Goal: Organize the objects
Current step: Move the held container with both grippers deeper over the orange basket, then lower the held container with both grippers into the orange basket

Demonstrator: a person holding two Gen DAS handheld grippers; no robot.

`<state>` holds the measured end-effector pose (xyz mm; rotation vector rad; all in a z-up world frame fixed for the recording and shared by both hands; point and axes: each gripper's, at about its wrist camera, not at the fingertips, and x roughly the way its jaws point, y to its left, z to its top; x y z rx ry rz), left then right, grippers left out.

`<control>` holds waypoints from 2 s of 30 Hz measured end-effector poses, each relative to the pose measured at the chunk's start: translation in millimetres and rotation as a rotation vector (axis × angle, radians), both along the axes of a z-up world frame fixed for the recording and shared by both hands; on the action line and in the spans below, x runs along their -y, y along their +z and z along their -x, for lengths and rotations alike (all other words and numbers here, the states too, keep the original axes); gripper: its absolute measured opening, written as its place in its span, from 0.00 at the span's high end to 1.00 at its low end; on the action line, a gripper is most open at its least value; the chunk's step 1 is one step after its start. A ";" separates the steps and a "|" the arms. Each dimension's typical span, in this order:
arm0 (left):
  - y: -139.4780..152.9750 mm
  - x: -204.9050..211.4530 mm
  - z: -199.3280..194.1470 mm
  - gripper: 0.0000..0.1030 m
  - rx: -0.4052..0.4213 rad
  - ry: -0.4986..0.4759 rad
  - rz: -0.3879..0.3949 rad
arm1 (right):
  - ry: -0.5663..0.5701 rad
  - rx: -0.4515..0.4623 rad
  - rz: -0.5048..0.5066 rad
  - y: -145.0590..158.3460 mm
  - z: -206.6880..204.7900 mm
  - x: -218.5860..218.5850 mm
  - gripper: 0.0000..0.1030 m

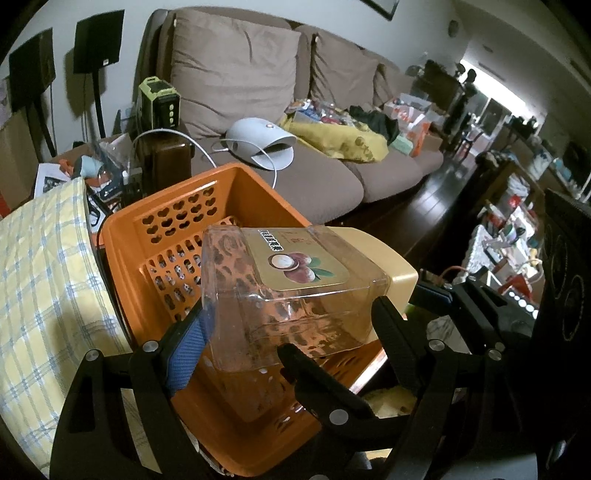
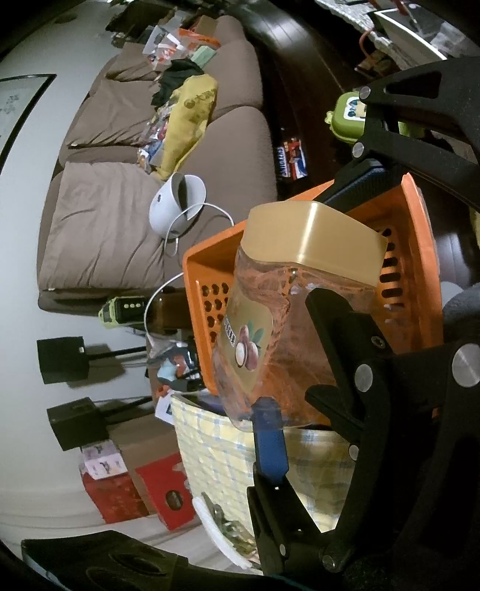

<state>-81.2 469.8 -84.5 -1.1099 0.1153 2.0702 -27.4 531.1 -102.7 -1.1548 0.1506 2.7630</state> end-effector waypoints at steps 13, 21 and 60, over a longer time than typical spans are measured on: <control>-8.9 2.3 2.9 0.19 0.018 0.007 0.009 | 0.014 0.044 -0.004 -10.7 3.0 4.2 0.10; -11.6 2.7 2.0 0.19 0.031 0.009 0.010 | 0.015 0.059 -0.001 -12.8 4.7 4.9 0.10; -33.8 5.0 3.4 0.22 0.086 0.032 -0.017 | 0.007 0.129 -0.015 -27.3 9.3 4.0 0.10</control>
